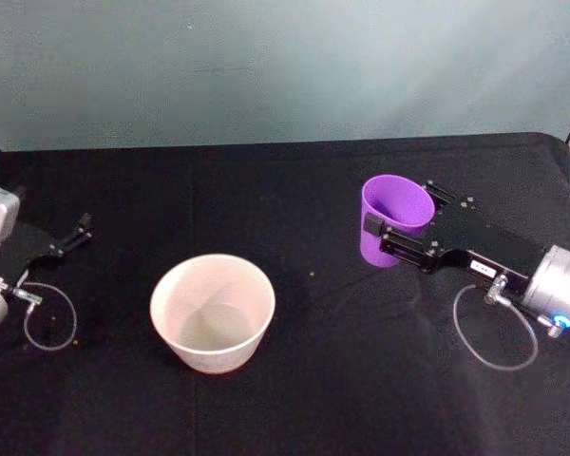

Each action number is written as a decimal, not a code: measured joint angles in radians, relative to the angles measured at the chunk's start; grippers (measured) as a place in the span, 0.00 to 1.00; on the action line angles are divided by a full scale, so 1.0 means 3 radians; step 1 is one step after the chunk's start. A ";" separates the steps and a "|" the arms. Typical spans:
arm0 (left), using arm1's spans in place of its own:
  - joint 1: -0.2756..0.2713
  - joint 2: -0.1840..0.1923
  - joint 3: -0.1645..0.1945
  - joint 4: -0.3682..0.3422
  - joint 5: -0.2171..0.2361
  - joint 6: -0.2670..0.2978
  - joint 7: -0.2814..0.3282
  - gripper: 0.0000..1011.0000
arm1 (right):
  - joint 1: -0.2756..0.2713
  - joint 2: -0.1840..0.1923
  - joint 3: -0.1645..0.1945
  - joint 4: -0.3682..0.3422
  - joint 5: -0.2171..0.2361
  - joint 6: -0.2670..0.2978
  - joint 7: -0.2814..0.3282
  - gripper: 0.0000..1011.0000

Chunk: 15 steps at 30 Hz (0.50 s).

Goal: Pick up the cup and pour the mung beans from the cup into the bowl.

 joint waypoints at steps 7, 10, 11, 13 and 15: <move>0.0000 0.0000 0.0000 0.0000 0.0000 0.0000 0.0000 1.00 | 0.0000 0.0000 0.0000 0.0000 0.0000 0.0000 0.0000 0.72; 0.0000 0.0000 0.0000 0.0000 0.0000 0.0000 0.0000 1.00 | 0.0000 0.0000 0.0000 0.0000 0.0000 0.0000 0.0000 0.72; 0.0000 0.0000 0.0000 0.0000 0.0000 0.0000 0.0000 1.00 | 0.0000 0.0000 0.0000 0.0000 0.0000 0.0000 0.0000 0.72; 0.0000 0.0000 0.0000 0.0000 0.0000 0.0000 0.0000 1.00 | 0.0000 0.0000 0.0000 0.0000 0.0000 0.0000 0.0000 0.72; 0.0000 0.0000 0.0000 0.0000 0.0000 0.0000 0.0000 1.00 | 0.0000 0.0000 0.0000 0.0000 0.0000 0.0000 0.0000 0.72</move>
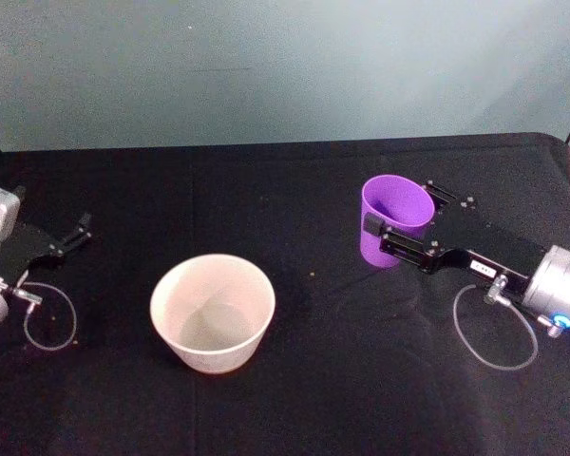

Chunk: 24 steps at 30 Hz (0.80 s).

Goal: Pick up the cup and pour the mung beans from the cup into the bowl.

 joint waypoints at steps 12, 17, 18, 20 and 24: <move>0.0000 0.0000 0.0000 0.0000 0.0000 0.0000 0.0000 1.00 | 0.0000 0.0000 0.0000 0.0000 0.0000 0.0000 0.0000 0.72; 0.0000 0.0000 0.0000 0.0000 0.0000 0.0000 0.0000 1.00 | 0.0000 0.0000 0.0000 0.0000 0.0000 0.0000 0.0000 0.72; 0.0000 0.0000 0.0000 0.0000 0.0000 0.0000 0.0000 1.00 | 0.0000 0.0000 0.0000 0.0000 0.0000 0.0000 0.0000 0.72; 0.0000 0.0000 0.0000 0.0000 0.0000 0.0000 0.0000 1.00 | 0.0000 0.0000 0.0000 0.0000 0.0000 0.0000 0.0000 0.72; 0.0000 0.0000 0.0000 0.0000 0.0000 0.0000 0.0000 1.00 | 0.0000 0.0000 0.0000 0.0000 0.0000 0.0000 0.0000 0.72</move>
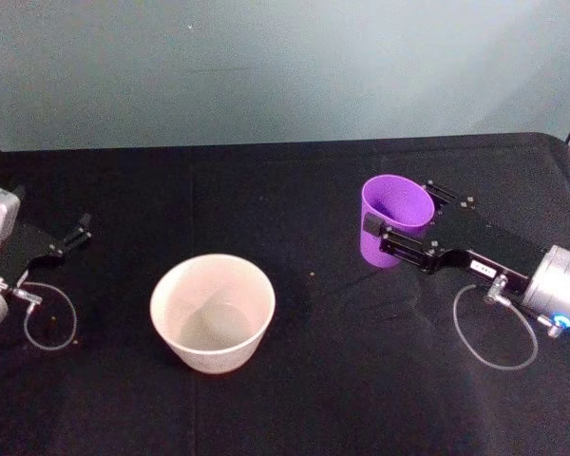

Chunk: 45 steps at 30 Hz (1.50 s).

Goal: Pick up the cup and pour the mung beans from the cup into the bowl.

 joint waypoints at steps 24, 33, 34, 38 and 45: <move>0.0000 0.0000 0.0000 0.0000 0.0000 0.0000 0.0000 1.00 | 0.0000 0.0000 0.0000 0.0000 0.0000 0.0000 0.0000 0.72; 0.0000 0.0000 0.0000 0.0000 0.0000 0.0000 0.0000 1.00 | 0.0000 0.0000 0.0000 0.0000 0.0000 0.0000 0.0000 0.72; 0.0000 0.0000 0.0000 0.0000 0.0000 0.0000 0.0000 1.00 | 0.0000 0.0000 0.0000 0.0000 0.0000 0.0000 0.0000 0.72; 0.0000 0.0000 0.0000 0.0000 0.0000 0.0000 0.0000 1.00 | 0.0000 0.0000 0.0000 0.0000 0.0000 0.0000 0.0000 0.72; 0.0000 0.0000 0.0000 0.0000 0.0000 0.0000 0.0000 1.00 | 0.0000 0.0000 0.0000 0.0000 0.0000 0.0000 0.0000 0.72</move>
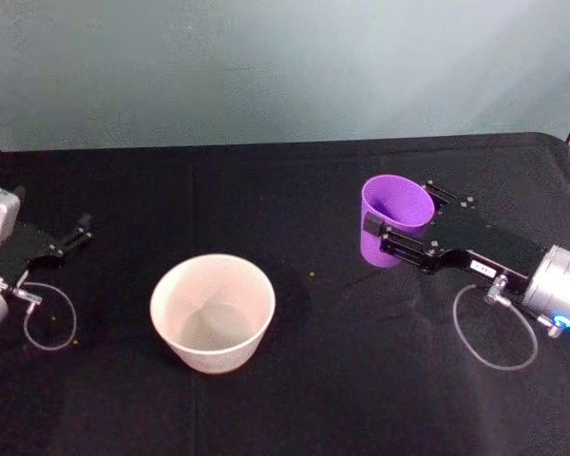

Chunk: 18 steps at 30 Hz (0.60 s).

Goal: Pick up the cup and pour the mung beans from the cup into the bowl.

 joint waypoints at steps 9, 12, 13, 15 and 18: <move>0.0000 0.0000 0.0000 0.0000 0.0000 0.0000 0.0000 1.00 | 0.0000 0.0000 0.0000 0.0000 0.0000 0.0000 0.0000 0.72; 0.0000 0.0000 0.0000 0.0000 0.0000 0.0000 0.0000 1.00 | 0.0000 0.0000 0.0000 0.0000 0.0000 0.0000 0.0000 0.72; 0.0000 0.0000 0.0000 0.0000 0.0000 0.0000 0.0000 1.00 | 0.0000 0.0000 0.0000 0.0000 0.0000 0.0000 0.0000 0.72; 0.0000 0.0000 0.0000 0.0000 0.0000 0.0000 0.0000 1.00 | 0.0000 0.0000 0.0000 0.0000 0.0000 0.0000 0.0000 0.72; 0.0000 0.0000 0.0000 0.0000 0.0000 0.0000 0.0000 1.00 | 0.0000 0.0000 0.0000 0.0000 0.0000 0.0000 0.0000 0.72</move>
